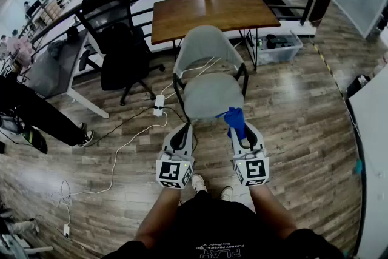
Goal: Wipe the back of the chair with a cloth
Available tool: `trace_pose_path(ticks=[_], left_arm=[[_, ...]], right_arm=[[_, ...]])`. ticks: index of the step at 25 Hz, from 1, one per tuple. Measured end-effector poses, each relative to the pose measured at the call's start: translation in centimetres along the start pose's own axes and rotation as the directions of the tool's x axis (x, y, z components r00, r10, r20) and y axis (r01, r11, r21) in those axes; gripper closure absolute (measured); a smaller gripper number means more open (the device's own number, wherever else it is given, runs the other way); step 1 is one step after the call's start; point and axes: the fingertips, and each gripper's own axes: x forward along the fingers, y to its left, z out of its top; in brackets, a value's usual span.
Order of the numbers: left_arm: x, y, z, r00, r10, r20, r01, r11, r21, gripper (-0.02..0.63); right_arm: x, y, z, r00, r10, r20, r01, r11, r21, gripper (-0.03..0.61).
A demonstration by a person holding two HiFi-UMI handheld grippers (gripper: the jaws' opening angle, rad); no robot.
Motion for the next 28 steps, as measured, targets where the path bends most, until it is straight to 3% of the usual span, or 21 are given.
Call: trace_pose_path(ticks=[6,16,22,28], left_arm=[[-0.4,1.7,-0.6,1.0,0.009,-0.002,-0.009,1.0,-0.015,0.606],[-0.2,4.5,-2.1,0.999,-0.05,-0.02,0.049,0.998,-0.031,0.606],[1.3,7.0,-1.1,0.996,-0.087,0.015,0.087,0.995,-0.038,0.606],[2.4,6.9,-1.6,0.993,-0.118,0.018,0.118,0.991,-0.059,0.606]], right_arm=[[1.0,1.1,-0.4,1.0,0.002,-0.01,-0.002,1.0,0.005,0.468],[4.7,3.9,-0.3,1.0,0.005,-0.006,-0.004,1.0,0.006,0.468],[7.3,5.4,0.5,1.0,-0.016,0.0,0.016,1.0,0.003,0.468],[9.8,6.7,0.5,1.0,-0.001,-0.002,0.001,1.0,-0.001,0.468]])
